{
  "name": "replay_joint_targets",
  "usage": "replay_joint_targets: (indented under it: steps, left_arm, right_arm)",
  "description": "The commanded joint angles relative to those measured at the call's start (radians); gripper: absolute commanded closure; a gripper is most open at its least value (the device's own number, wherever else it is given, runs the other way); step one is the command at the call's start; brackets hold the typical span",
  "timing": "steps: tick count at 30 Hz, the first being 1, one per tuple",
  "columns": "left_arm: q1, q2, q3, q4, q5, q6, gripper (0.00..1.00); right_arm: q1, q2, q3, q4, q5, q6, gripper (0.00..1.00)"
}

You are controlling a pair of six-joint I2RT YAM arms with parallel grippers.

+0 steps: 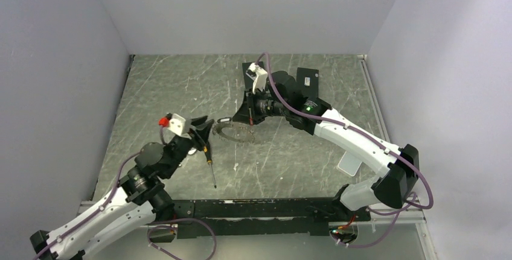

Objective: Put the keys on the keyring

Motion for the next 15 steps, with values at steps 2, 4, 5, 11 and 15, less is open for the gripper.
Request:
replay_joint_targets:
  steps: [2,4,5,11,15]
  left_arm:
    - [-0.003,-0.066,0.008,-0.039,-0.186,-0.060,0.65]
    - [-0.002,-0.059,0.023,-0.101,-0.100,-0.034,0.66]
    - [-0.003,-0.054,0.031,-0.141,-0.044,-0.014,0.66]
    - [-0.003,-0.053,0.006,-0.130,0.236,0.013,0.70]
    - [-0.004,-0.022,-0.005,-0.084,0.278,0.009,0.72]
  right_arm:
    - [-0.003,-0.027,0.025,0.064,-0.027,0.018,1.00]
    - [-0.003,-0.022,0.030,0.064,-0.029,0.018,1.00]
    - [-0.003,-0.022,0.031,0.067,-0.034,0.019,1.00]
    - [-0.023,-0.018,0.019,0.117,-0.110,0.045,1.00]
    - [-0.029,-0.022,0.011,0.129,-0.123,0.062,1.00]
